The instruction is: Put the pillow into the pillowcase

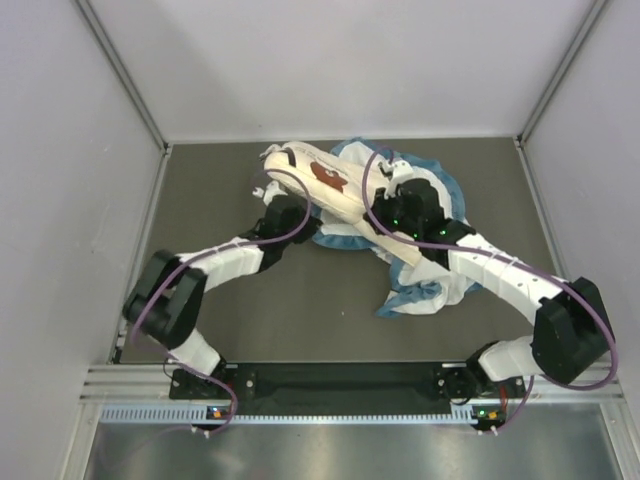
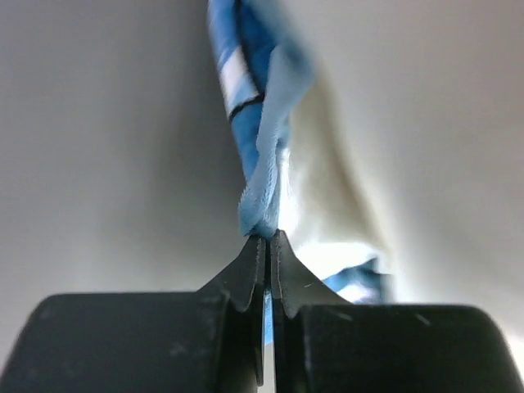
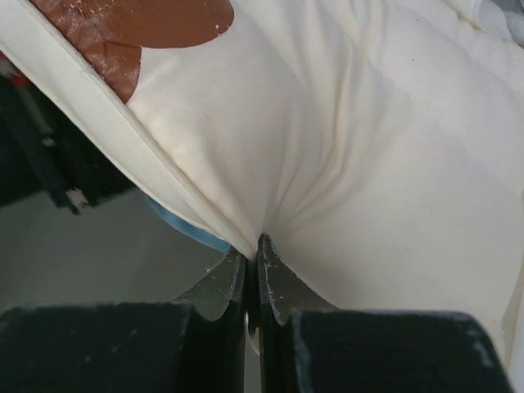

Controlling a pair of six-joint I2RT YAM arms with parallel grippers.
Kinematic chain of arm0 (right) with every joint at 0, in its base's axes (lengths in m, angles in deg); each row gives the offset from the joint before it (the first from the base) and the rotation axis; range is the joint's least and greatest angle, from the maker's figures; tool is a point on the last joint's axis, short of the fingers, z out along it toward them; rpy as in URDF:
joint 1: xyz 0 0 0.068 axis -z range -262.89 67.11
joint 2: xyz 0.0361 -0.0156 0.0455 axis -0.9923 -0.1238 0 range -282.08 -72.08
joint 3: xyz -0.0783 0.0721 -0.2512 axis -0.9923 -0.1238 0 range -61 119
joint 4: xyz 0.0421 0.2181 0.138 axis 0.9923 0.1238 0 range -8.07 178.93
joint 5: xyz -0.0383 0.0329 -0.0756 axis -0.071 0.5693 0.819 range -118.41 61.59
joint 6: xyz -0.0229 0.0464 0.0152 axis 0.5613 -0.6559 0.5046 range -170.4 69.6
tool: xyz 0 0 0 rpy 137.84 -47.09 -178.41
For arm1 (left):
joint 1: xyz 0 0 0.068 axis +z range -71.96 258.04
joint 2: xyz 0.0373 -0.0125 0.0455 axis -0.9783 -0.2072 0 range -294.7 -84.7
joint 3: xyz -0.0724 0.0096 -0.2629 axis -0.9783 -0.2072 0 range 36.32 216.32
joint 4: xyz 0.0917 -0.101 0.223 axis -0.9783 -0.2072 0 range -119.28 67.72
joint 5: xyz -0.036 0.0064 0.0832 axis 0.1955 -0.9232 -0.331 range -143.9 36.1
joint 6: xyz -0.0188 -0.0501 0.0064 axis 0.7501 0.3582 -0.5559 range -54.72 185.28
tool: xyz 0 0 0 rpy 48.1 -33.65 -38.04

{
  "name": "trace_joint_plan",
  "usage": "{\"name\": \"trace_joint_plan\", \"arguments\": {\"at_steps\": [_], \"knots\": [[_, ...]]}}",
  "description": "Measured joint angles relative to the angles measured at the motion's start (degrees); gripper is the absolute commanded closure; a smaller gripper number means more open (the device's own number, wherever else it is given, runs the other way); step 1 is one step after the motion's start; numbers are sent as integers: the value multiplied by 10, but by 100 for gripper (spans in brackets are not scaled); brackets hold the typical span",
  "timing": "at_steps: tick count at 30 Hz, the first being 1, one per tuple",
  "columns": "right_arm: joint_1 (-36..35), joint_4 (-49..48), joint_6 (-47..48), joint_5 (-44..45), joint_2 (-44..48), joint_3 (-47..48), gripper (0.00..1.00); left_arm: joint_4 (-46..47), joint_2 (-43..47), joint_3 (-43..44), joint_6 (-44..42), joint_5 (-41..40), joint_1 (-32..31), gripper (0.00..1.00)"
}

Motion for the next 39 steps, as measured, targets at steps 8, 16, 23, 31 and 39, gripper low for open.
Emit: {"name": "trace_joint_plan", "arguments": {"at_steps": [8, 16, 23, 31, 39], "knots": [[-7, -10, -3, 6, 99, -88, 100, -184, 144, 68, -84, 111, 82, 100], [-25, 15, 7, 32, 160, -95, 100, -377, 175, 180, -151, 231, 189, 100], [-35, 26, 22, 51, 183, -90, 100, -479, 176, 277, -185, 342, 286, 100], [-140, 19, 33, 72, 131, -88, 94, -495, 232, 227, -196, 397, 296, 100], [-236, 33, 40, 124, -10, -3, 37, -497, 315, 114, -211, 369, 311, 100]]}}
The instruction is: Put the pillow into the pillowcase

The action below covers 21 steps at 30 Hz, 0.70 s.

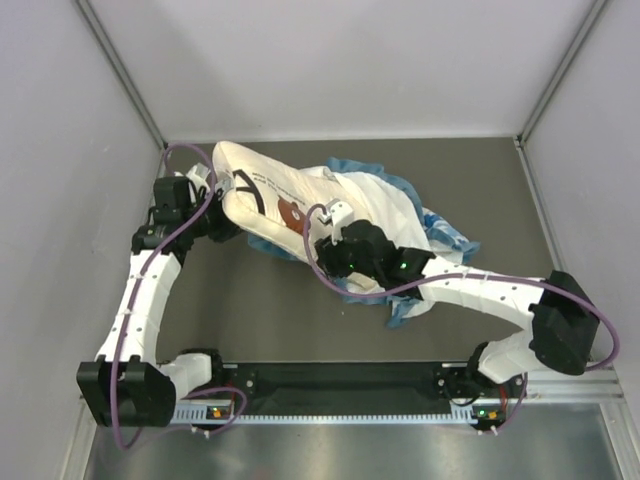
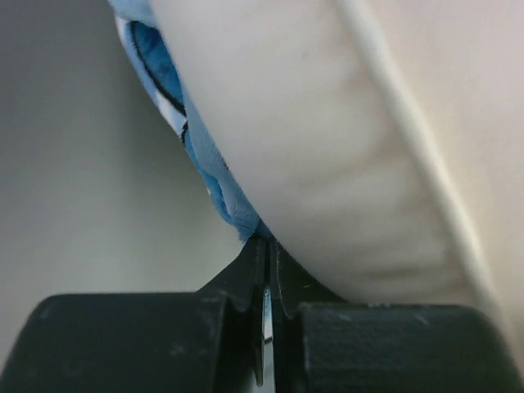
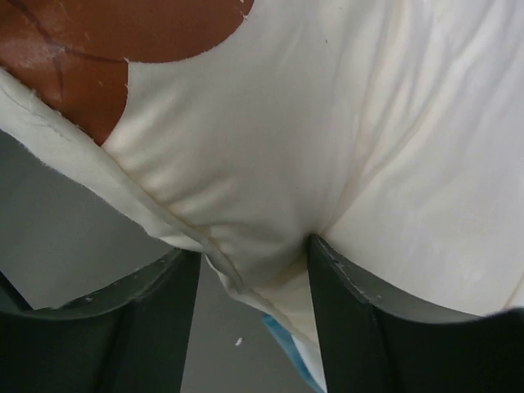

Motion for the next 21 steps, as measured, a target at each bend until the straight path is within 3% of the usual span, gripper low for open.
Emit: {"name": "trace_joint_plan", "arguments": {"at_steps": [5, 8, 14, 21], "knots": [[-21, -7, 2, 22, 8, -18, 14, -4, 1, -14, -19, -28, 0, 100], [-26, -10, 3, 47, 56, -66, 7, -4, 1, -17, -28, -39, 0, 100], [-27, 16, 13, 106, 147, -146, 5, -5, 1, -24, -37, -53, 0, 100], [-31, 27, 25, 148, 89, -151, 5, -11, 1, -20, -42, -55, 0, 100]]}}
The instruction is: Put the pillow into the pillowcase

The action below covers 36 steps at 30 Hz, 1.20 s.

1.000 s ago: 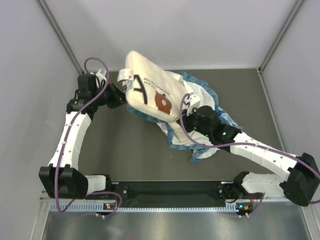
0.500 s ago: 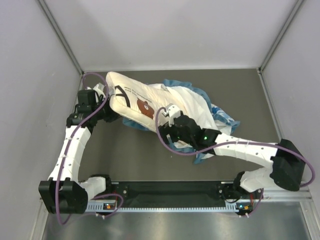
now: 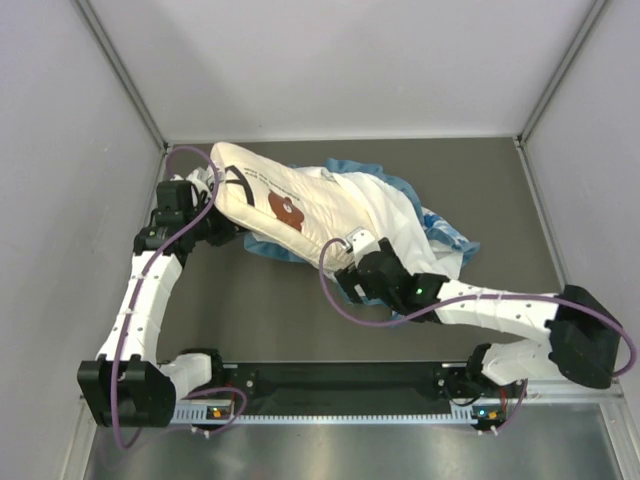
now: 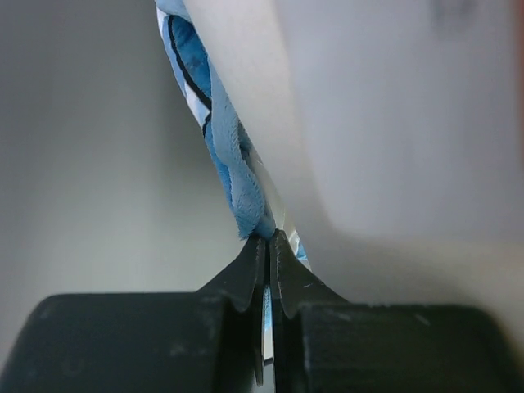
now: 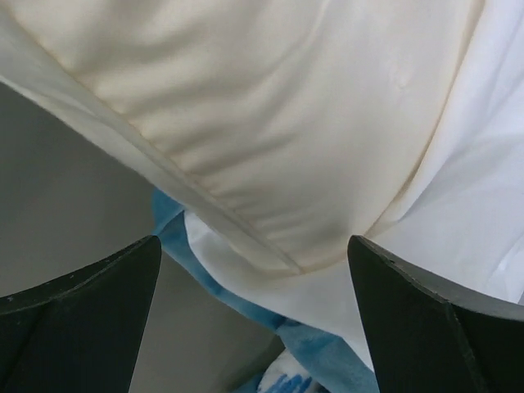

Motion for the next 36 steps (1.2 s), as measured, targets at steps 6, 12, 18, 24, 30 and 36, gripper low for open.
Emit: {"name": "trace_joint_plan", "arguments": {"at_steps": [6, 12, 18, 24, 30, 36], "knots": [[-2, 27, 22, 54, -131, 73, 66, -19, 0, 15, -13, 0, -1, 100], [-2, 57, 21, 88, -165, 155, 100, -28, -1, 17, -28, -13, 4, 100], [2, 85, 24, 82, -165, 213, 100, -43, -17, 17, -45, -59, 21, 43], [12, 80, 24, 53, -166, 251, 100, -70, 28, -19, -66, -89, 20, 27], [15, 93, 21, 18, -174, 254, 100, -82, 144, -107, -59, -61, 16, 26], [18, 100, 14, 2, -189, 265, 100, -69, 250, -179, 29, -38, -20, 30]]}}
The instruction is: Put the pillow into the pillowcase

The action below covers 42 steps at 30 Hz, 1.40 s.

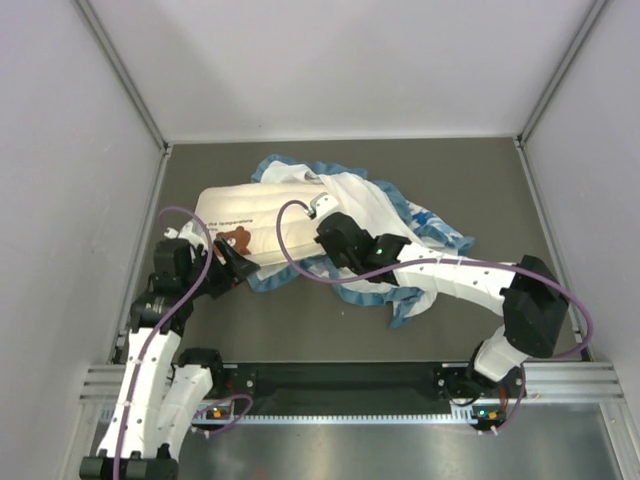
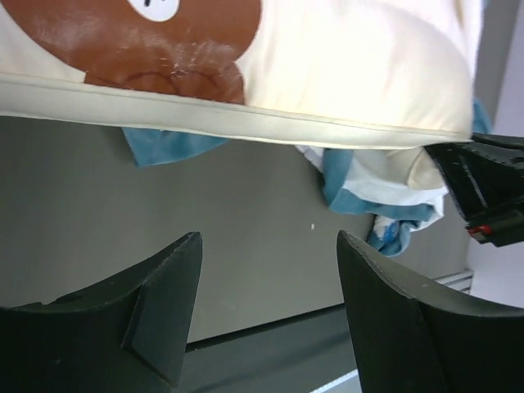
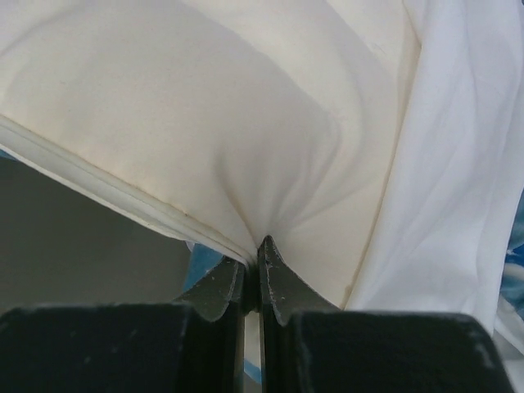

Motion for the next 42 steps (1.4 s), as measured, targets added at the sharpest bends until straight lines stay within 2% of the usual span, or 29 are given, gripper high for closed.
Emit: {"name": "trace_joint_plan", "arguments": {"at_steps": [5, 8, 11, 14, 21, 25, 30, 35, 42], "knots": [[2, 5, 0, -6, -3, 9, 100, 48, 29, -25, 60, 20, -9, 34], [3, 7, 0, -10, -7, 9, 100, 79, 24, -47, 89, 14, -43, 35], [5, 9, -3, -18, -9, 9, 100, 112, 18, -74, 130, -17, -109, 36], [9, 9, -4, -23, -9, 9, 100, 155, 9, -102, 177, -78, -202, 37], [13, 10, -9, -31, -9, 9, 100, 274, -9, -183, 295, -257, -374, 41], [17, 10, -13, -38, -9, 9, 100, 351, -86, -197, 337, -346, -450, 41], [19, 12, -14, -45, -9, 9, 100, 442, -234, -182, 344, -400, -501, 41], [22, 13, -15, -54, -9, 9, 100, 493, -362, -109, 326, -414, -510, 40], [23, 15, -17, -57, -9, 9, 100, 532, -442, -51, 299, -439, -510, 39]]}}
